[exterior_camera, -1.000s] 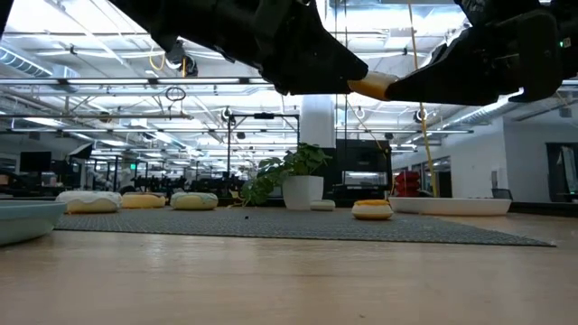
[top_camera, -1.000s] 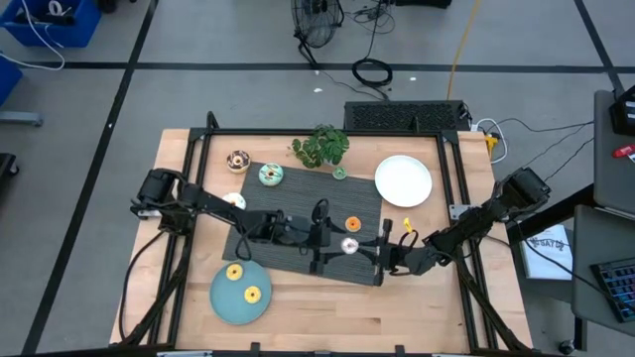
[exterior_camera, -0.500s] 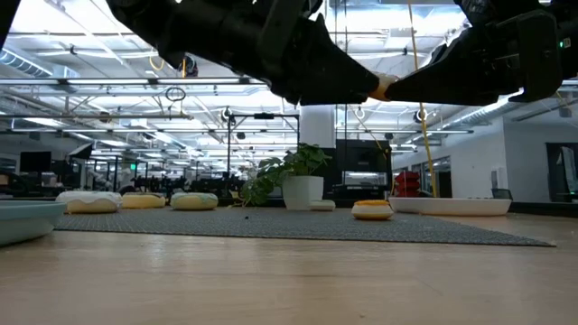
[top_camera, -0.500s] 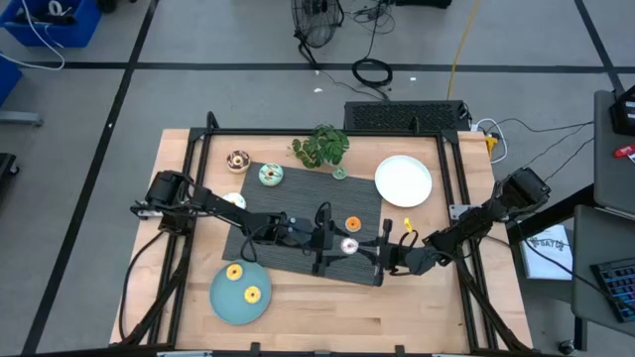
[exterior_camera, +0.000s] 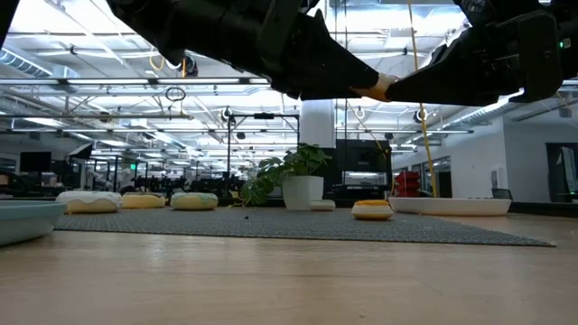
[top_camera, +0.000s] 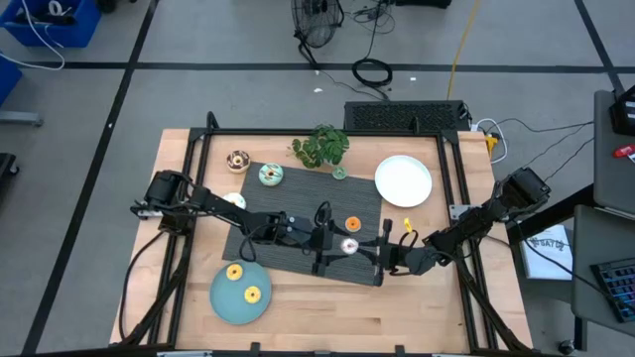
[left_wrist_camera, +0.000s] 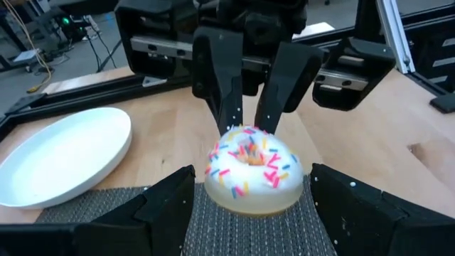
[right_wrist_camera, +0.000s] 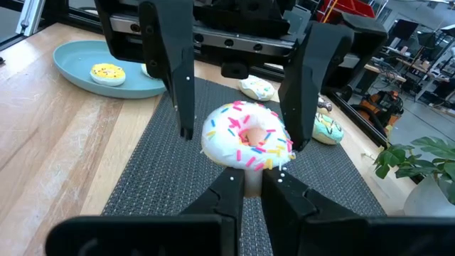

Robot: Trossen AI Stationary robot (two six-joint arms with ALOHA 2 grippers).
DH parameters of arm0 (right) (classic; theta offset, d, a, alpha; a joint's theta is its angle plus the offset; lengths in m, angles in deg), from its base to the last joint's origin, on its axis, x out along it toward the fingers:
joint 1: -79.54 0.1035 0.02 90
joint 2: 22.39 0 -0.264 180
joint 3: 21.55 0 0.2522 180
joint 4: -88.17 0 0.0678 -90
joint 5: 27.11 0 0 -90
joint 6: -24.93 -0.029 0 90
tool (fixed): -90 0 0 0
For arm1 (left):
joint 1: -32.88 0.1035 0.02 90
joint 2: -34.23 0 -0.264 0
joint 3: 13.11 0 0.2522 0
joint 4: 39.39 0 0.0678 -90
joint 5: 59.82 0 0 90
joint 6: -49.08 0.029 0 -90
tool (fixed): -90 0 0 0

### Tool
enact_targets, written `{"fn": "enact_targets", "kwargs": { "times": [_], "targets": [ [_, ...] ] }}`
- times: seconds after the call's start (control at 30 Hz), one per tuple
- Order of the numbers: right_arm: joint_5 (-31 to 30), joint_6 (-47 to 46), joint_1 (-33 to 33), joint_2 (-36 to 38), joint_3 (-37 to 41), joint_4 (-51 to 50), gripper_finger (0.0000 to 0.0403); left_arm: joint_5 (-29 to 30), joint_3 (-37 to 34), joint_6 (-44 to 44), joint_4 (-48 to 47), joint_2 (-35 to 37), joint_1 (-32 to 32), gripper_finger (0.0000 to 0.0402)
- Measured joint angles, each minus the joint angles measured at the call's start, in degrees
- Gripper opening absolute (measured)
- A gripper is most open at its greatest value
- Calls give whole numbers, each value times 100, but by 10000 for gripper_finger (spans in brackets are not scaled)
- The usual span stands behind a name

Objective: Pick & Place donuts
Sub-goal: Put the small white donut on the blue plate

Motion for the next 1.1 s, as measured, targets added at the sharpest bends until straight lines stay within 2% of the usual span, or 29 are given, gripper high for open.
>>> {"fn": "enact_targets", "kwargs": {
  "times": [0.23,0.6,0.77,1.0,1.1],
  "targets": [
    [0,0,0,0,0,-9,34,0,0,65,5,0,-6,270],
    [9,-7,0,0,-1,-31,34,-11,0,76,3,0,-7,141],
    [560,5,7,0,0,16,34,-121,-2,76,-4,0,-20,92],
    [442,-235,7,0,-2,-53,38,-214,-4,141,-2,0,-11,45],
    [303,-286,45,0,-4,-109,63,-190,-4,206,0,0,-4,39]
  ]
}}
